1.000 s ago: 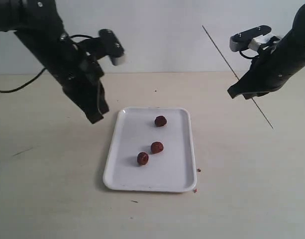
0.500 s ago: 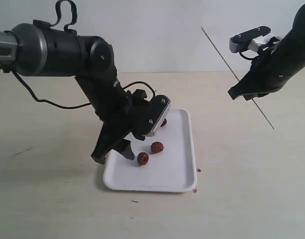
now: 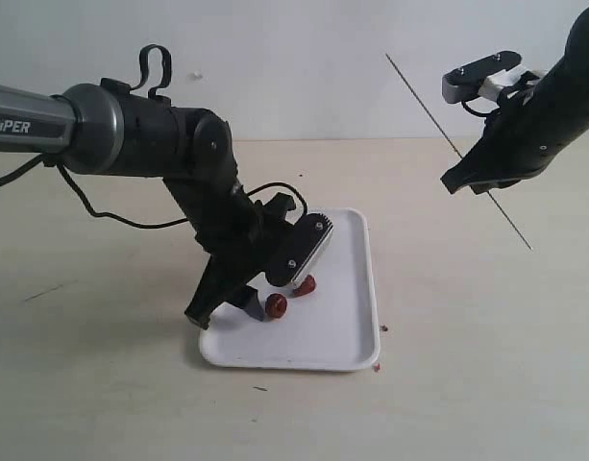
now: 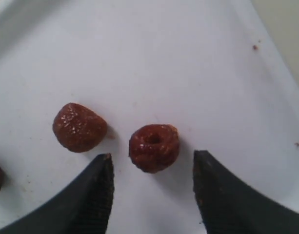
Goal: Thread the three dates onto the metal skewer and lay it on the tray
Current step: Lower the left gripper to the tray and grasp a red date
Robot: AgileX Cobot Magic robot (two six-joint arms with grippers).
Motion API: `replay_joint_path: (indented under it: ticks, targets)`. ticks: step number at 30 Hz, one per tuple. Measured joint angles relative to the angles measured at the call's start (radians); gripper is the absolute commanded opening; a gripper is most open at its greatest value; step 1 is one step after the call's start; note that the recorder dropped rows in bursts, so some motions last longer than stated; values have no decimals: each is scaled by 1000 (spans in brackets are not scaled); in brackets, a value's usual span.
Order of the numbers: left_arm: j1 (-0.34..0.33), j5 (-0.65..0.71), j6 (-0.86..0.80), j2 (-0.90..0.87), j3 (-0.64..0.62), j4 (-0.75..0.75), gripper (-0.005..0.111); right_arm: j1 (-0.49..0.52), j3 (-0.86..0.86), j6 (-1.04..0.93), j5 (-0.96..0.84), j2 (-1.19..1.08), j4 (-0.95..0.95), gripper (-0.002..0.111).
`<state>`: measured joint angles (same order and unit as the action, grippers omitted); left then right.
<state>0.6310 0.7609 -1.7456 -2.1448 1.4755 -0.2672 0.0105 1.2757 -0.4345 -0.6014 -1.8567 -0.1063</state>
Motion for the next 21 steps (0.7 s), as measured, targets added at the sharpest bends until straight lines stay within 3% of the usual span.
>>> replay_joint_path:
  ticks: [21]
  targets:
    - [0, -32, -30, -2, -13, -49, 51, 0, 0, 0, 0, 0, 0, 0]
